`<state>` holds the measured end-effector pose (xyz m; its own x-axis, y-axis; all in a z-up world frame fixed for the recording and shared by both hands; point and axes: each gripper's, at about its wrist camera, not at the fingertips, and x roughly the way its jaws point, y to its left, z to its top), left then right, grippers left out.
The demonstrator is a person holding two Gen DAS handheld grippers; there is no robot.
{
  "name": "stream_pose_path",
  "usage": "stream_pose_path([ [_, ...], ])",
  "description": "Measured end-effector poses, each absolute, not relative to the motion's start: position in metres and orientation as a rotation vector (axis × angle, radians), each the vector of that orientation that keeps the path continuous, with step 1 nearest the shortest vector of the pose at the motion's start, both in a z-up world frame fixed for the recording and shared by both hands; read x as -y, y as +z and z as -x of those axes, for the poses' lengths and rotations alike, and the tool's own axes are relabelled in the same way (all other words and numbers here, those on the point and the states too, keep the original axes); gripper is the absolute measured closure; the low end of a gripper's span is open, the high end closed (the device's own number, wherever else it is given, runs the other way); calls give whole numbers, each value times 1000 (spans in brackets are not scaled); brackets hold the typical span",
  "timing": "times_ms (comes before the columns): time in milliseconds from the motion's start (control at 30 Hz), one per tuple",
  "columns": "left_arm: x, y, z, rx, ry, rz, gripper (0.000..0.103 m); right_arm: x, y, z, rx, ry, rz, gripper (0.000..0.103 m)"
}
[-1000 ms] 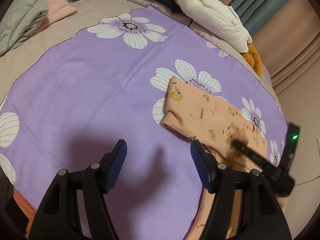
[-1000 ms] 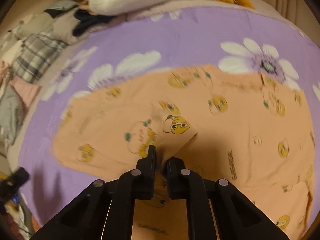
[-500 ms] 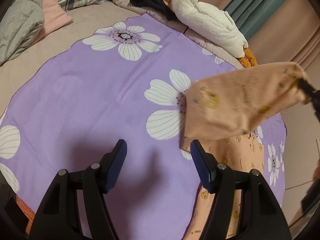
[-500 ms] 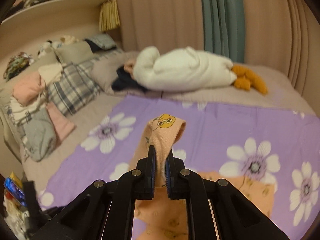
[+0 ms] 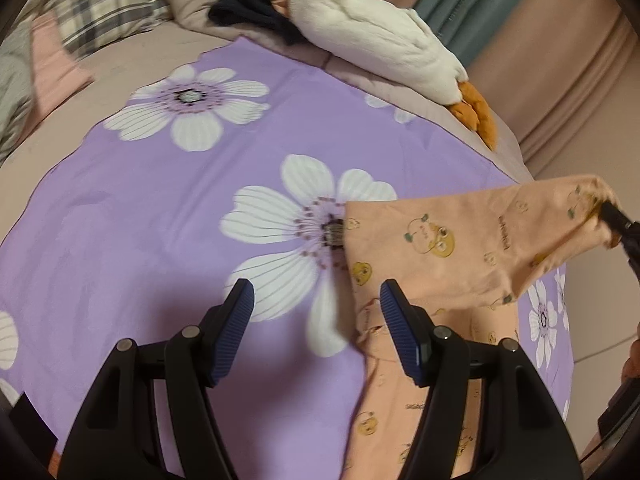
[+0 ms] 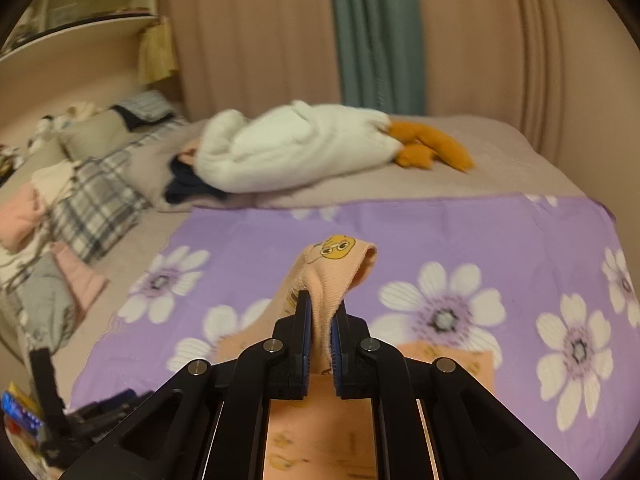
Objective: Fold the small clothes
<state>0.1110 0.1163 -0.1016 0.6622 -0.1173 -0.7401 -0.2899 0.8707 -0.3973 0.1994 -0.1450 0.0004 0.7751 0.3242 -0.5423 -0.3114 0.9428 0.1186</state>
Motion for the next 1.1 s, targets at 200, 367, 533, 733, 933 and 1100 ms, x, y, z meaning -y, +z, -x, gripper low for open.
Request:
stream_pose_path([
  [200, -86, -109, -137, -897, 44, 468, 38, 173, -20, -208, -646, 274, -38, 93],
  [367, -66, -121, -154, -933, 48, 390, 38, 197, -37, -215, -689, 232, -61, 93],
  [533, -59, -139, -165, -990, 34, 388, 38, 222, -60, -224, -747, 181, -84, 93],
  [733, -45, -149, -174, -1029, 3, 377, 38, 241, -85, -231, -811, 134, -112, 93],
  [933, -39, -162, -179, -1065, 10, 344, 40, 253, -97, -234, -841, 114, -137, 93],
  [1100, -43, -180, -184, -1107, 31, 350, 39, 261, -104, -235, -858, 100, -158, 93],
])
